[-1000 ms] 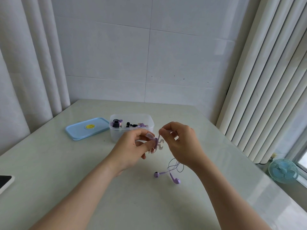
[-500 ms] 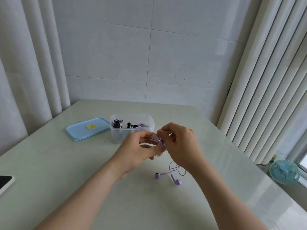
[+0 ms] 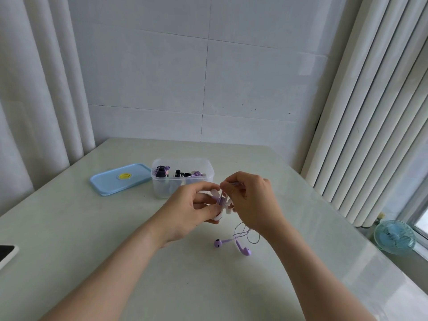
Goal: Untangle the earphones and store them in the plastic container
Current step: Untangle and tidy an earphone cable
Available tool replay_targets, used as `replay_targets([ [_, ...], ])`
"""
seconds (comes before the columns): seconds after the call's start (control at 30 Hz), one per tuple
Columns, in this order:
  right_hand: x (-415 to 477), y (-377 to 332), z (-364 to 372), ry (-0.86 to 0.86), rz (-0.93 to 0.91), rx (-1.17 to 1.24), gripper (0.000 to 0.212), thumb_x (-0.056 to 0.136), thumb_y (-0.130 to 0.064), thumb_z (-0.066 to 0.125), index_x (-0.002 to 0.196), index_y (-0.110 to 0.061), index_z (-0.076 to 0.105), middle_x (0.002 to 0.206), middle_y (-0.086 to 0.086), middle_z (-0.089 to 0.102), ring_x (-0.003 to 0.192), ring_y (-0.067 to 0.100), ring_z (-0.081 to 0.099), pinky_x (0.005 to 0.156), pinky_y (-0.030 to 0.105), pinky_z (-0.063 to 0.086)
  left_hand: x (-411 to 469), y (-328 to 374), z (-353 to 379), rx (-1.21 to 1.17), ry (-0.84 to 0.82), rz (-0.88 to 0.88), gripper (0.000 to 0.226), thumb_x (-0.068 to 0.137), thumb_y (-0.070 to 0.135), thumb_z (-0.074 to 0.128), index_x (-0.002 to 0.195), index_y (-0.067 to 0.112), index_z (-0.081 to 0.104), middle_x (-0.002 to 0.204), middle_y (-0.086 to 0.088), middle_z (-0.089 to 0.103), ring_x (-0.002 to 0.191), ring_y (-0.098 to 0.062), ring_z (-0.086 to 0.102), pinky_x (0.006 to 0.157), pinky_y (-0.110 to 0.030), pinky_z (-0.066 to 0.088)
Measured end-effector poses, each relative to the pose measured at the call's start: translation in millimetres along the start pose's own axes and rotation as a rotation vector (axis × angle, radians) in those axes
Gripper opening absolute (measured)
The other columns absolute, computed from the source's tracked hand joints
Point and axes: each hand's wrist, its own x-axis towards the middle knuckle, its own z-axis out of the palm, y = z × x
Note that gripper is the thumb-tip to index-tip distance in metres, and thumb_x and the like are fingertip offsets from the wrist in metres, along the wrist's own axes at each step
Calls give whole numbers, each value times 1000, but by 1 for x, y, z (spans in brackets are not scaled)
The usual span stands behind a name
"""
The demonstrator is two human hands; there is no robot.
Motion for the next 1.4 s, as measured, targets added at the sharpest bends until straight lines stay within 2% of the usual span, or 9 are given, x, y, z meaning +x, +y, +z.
replay_targets([
  [0.17,1,0,-8,20,78,184,10,98,-23,74,89,-18,76,68,-5,73,44,14,65,48,23,49,2,0,-2,-21,14,26,29,100,0,67,127,12,67,109,-11,79,96,-20,74,86,-35,62],
  [0.33,3,-1,-8,-68,119,238,21,105,-33,64,93,-26,80,71,-14,71,56,2,54,58,19,42,0,2,-6,-78,-35,30,33,98,-2,68,128,11,65,113,-11,79,101,-21,73,88,-34,60],
  [0.6,4,7,-9,-65,207,128,35,104,-25,61,75,-8,70,54,-8,36,49,8,27,50,22,27,2,2,-5,-184,66,89,33,89,-3,77,120,6,70,108,-14,79,96,-18,72,95,-30,59],
  [0.7,3,3,-6,-105,187,67,38,106,-27,57,70,-20,64,56,-5,39,47,9,29,49,22,27,5,0,-4,-210,184,108,31,91,0,78,119,11,73,114,-9,78,104,-18,74,99,-32,59],
  [0.87,-3,-8,1,-272,185,82,32,110,-28,50,88,-22,73,71,-6,65,45,1,46,50,14,37,9,0,-3,-443,262,84,29,93,4,72,122,0,69,114,-17,78,107,-25,75,96,-28,59],
  [1.07,-11,-25,0,-326,126,30,30,103,-24,51,85,-23,75,66,1,71,50,12,59,54,24,49,11,3,-7,-726,237,36,35,86,8,72,117,-7,71,112,-12,78,103,-19,74,89,-23,60],
  [1.23,-18,-42,-6,-452,77,125,24,103,-23,57,97,-13,77,69,6,71,62,23,72,45,29,52,15,-3,-6,-594,356,7,31,97,7,71,125,-5,68,114,-14,76,99,-24,73,79,-28,61],
  [1.3,-19,-43,-6,-479,47,153,26,106,-24,54,102,-15,78,66,4,70,60,24,72,53,31,56,14,-2,-5,-464,395,-7,27,98,11,72,122,0,68,102,-10,75,83,-21,71,67,-30,58],
  [1.4,-18,-40,-5,-475,19,173,30,109,-24,51,104,-11,77,60,3,68,54,19,69,62,33,58,12,-1,-4,-342,423,11,25,98,12,74,121,4,67,104,-10,75,77,-17,72,68,-30,60],
])
